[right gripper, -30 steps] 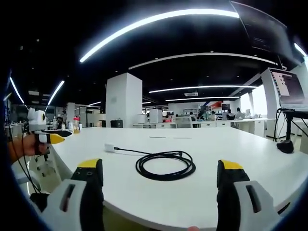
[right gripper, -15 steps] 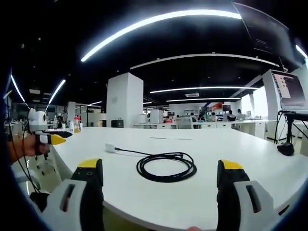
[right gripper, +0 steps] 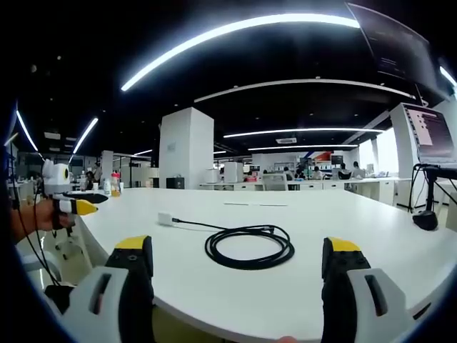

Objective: Plug the desk Type‑C cable into the charger adapter.

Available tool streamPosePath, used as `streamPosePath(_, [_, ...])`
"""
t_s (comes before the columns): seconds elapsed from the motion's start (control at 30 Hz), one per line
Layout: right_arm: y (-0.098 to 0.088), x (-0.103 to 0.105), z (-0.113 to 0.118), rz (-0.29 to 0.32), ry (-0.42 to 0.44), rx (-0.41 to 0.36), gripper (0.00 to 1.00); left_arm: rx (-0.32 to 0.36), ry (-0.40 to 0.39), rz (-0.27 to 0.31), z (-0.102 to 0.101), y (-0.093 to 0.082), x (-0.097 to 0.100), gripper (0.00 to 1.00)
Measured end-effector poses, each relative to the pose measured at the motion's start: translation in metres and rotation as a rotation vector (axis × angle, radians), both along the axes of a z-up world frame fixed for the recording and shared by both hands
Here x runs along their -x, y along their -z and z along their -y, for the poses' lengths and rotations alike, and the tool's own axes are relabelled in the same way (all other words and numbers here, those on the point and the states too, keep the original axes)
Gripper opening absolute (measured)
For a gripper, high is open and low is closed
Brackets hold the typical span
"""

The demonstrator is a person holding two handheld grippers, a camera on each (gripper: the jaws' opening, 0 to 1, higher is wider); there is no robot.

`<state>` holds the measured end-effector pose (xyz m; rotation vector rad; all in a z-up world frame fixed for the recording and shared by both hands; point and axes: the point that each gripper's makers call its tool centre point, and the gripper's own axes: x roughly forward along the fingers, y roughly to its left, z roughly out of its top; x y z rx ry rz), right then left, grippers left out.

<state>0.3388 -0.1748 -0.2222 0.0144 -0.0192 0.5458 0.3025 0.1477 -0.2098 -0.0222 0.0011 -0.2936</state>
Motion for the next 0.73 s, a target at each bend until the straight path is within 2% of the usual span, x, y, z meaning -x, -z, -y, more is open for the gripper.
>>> streamPosePath(0.33, [0.0005, -0.0004, 0.0003, 0.006, 0.004, -0.015, 1.0, -0.004, 0.012, -0.011, 0.0066, 0.0017, -0.0021, 1.0])
streamPosePath(0.73, [-0.0003, 0.0022, -0.0001, 0.003, 0.001, -0.024, 1.0, -0.002, 0.003, -0.019, 0.0051, 0.0035, -0.0002, 1.0])
